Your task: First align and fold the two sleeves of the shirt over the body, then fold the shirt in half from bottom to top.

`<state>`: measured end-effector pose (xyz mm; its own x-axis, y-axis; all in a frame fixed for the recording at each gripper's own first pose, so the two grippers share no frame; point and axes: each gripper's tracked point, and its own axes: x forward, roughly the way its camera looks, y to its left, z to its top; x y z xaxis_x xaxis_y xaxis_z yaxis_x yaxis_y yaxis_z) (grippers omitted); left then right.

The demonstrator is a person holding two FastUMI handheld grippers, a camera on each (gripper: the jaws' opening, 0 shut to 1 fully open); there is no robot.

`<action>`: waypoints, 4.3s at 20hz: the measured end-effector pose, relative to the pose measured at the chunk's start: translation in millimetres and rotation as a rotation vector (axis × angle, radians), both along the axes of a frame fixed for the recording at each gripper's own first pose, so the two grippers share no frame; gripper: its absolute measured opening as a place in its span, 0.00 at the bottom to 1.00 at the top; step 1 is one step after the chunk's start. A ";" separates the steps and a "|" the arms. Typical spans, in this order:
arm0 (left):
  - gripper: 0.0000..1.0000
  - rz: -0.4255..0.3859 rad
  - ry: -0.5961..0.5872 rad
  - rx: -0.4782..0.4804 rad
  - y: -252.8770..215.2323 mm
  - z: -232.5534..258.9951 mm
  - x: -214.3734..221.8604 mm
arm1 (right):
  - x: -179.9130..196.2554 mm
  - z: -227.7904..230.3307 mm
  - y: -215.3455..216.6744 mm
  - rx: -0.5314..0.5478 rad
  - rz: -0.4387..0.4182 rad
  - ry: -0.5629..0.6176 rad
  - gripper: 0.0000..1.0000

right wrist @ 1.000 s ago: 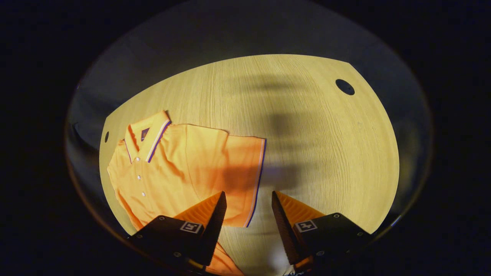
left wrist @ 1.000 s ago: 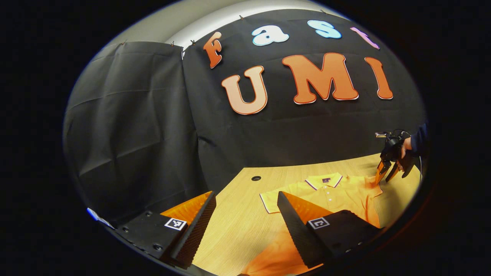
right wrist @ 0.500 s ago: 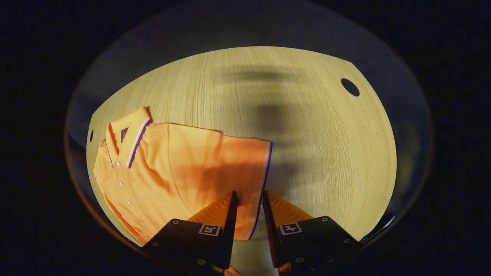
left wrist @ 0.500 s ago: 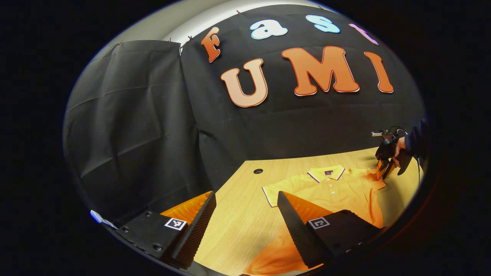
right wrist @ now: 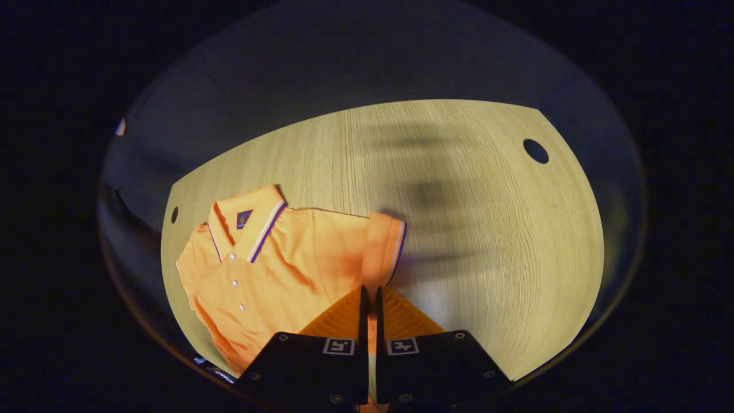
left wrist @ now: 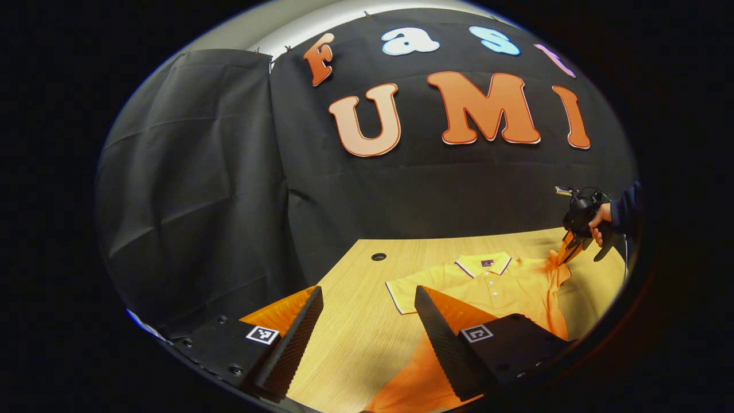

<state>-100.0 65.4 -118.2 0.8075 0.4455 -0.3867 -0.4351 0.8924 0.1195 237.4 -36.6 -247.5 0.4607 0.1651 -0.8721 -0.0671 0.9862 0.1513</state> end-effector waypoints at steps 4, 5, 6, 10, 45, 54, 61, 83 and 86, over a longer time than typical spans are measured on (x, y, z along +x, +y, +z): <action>0.99 0.008 0.000 -0.020 10.7 -6.7 0.9 | -7.0 22.7 30.1 0.033 0.044 -0.022 0.06; 0.99 0.012 0.001 -0.022 13.0 -7.5 -2.9 | -9.9 24.4 39.7 0.041 0.068 -0.020 0.06; 0.99 0.018 0.000 -0.021 15.4 -7.6 -4.2 | -11.4 25.4 47.5 0.033 0.081 -0.016 0.06; 0.99 0.050 0.018 -0.019 21.4 -12.6 -15.6 | -12.1 35.0 87.3 0.073 0.117 -0.019 0.06; 0.99 -0.277 0.478 -0.388 54.4 -210.1 184.6 | -196.3 151.5 -1.5 0.138 -0.180 -0.427 0.92; 1.00 -0.220 0.694 -0.475 54.6 -261.2 221.4 | -272.2 131.5 -55.8 0.025 -0.360 -0.515 0.97; 0.99 -0.214 0.822 -0.436 65.8 -281.5 233.3 | -320.4 117.5 -97.0 0.039 -0.538 -0.503 0.97; 0.10 -0.631 0.641 -0.291 0.5 -190.9 276.1 | -332.4 94.7 -84.8 0.113 -0.550 -0.476 0.97; 0.10 -0.664 0.620 -0.295 -29.4 -173.5 276.8 | -326.3 93.2 -91.4 0.140 -0.536 -0.466 0.97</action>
